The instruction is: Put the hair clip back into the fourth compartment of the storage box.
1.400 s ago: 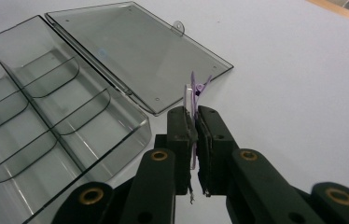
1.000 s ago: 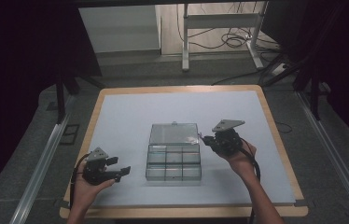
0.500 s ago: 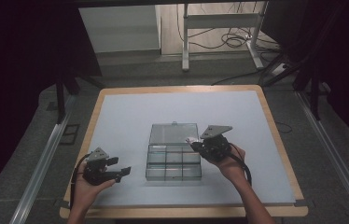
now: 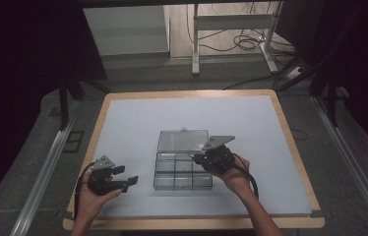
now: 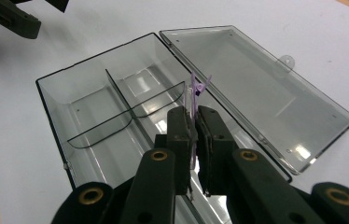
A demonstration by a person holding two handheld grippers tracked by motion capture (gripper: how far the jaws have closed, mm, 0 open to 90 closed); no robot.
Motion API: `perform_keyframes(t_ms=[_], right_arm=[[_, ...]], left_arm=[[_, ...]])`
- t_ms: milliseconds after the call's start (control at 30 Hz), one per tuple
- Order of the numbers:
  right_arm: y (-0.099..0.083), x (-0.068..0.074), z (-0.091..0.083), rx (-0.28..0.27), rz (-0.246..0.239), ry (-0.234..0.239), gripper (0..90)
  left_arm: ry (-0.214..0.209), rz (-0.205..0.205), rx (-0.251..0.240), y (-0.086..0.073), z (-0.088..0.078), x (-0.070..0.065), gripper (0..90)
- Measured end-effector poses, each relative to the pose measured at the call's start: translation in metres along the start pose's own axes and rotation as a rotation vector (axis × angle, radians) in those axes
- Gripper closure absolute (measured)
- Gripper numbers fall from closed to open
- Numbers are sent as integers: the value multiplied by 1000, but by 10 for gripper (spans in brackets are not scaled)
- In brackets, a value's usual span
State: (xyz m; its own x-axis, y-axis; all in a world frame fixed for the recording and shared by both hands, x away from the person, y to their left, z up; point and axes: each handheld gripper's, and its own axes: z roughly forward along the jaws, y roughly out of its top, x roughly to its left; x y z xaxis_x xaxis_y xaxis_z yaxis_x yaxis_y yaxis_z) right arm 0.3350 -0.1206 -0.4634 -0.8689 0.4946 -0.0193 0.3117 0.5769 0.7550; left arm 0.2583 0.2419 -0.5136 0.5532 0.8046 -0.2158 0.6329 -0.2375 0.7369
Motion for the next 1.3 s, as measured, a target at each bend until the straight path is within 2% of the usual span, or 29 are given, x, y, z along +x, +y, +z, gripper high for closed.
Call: perform_keyframes(t_ms=[300, 400, 1033, 1300], right_arm=[[1, 8, 8, 1, -10, 28, 829], [3, 10, 10, -17, -5, 57, 830], [13, 28, 29, -2, -42, 106, 830], [16, 38, 40, 0, -44, 161, 830]], left_arm=[[3, 1, 1, 0, 0, 0, 281], [3, 2, 3, 0, 1, 0, 281], [-1, 5, 0, 0, 0, 0, 280], [-2, 1, 0, 0, 1, 0, 280]])
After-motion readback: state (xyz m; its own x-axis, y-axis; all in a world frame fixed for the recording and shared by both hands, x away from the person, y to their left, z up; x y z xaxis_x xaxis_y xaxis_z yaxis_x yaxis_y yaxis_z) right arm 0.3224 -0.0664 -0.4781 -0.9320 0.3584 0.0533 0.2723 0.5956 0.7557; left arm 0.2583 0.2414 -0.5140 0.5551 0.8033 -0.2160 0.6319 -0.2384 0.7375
